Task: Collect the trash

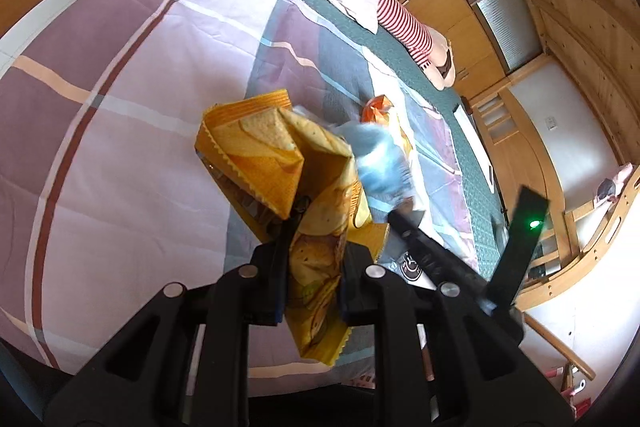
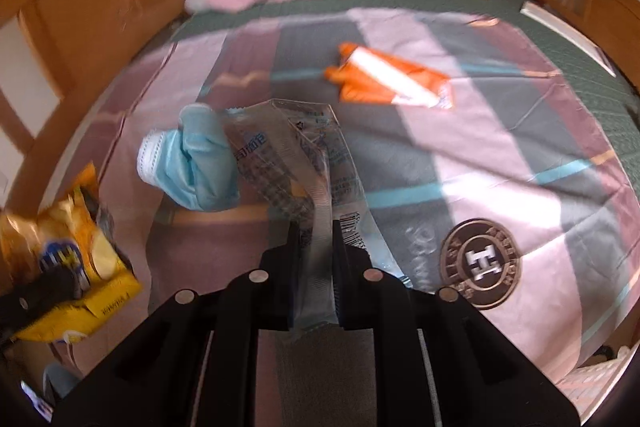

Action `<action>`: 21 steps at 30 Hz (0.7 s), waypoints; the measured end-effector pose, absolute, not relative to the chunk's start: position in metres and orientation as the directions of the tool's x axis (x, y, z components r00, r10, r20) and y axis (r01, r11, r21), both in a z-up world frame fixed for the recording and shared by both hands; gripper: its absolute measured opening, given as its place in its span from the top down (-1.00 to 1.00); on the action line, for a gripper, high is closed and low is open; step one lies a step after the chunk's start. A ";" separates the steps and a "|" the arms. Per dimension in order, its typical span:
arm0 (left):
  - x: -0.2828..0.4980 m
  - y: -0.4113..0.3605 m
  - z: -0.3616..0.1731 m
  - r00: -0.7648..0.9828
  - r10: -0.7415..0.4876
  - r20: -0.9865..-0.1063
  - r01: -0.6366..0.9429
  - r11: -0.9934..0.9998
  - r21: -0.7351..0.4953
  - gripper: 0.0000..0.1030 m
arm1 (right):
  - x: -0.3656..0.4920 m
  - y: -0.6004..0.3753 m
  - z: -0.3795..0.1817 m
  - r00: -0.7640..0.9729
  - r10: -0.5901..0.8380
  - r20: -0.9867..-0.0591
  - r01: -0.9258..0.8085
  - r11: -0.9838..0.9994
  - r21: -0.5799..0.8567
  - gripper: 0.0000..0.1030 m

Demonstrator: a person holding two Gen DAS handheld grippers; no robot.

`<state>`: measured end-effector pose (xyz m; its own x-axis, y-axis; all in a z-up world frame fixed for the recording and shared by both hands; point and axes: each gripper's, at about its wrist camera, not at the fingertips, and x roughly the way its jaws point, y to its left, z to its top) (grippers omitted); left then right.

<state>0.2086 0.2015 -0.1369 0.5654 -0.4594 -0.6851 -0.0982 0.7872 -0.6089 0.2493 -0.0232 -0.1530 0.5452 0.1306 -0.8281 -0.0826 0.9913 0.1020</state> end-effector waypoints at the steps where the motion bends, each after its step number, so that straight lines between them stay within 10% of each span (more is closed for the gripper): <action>1: 0.209 0.206 -0.136 0.573 -0.453 -0.683 -0.109 0.784 -0.611 0.63 | 0.249 -0.016 -0.154 0.538 0.143 -0.831 -0.114 0.989 0.097 0.71; 7: 0.206 0.239 -0.138 0.587 -0.329 -0.740 -0.246 0.798 -0.550 0.63 | 0.253 0.019 -0.182 0.396 0.097 -0.913 -0.216 0.976 0.010 0.49; 9: 0.204 0.247 -0.138 0.588 -0.321 -0.742 -0.273 0.785 -0.556 0.63 | 0.251 0.017 -0.175 0.449 0.027 -0.893 -0.174 0.983 -0.057 -0.10; 12: 0.202 0.254 -0.134 0.600 -0.304 -0.740 -0.290 0.779 -0.556 0.63 | 0.237 0.019 -0.143 0.625 0.041 -0.779 -0.157 0.985 -0.074 -0.39; 19: 0.196 0.266 -0.127 0.624 -0.295 -0.724 -0.297 0.768 -0.568 0.63 | 0.275 0.074 -0.151 0.576 0.104 -0.811 -0.302 0.949 -0.093 -0.40; 20: 0.195 0.268 -0.127 0.624 -0.291 -0.725 -0.301 0.767 -0.567 0.63 | 0.285 0.081 -0.162 0.536 0.101 -0.838 -0.310 0.947 -0.084 -0.29; 21: 0.194 0.270 -0.127 0.625 -0.289 -0.725 -0.305 0.765 -0.568 0.63 | 0.290 0.083 -0.168 0.515 0.107 -0.851 -0.313 0.947 -0.071 0.40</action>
<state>0.1944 0.2701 -0.1269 0.6246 -0.2895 -0.7253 -0.3047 0.7649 -0.5676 0.2895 0.0830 -0.1684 0.5148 0.1067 -0.8506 -0.3129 0.9471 -0.0705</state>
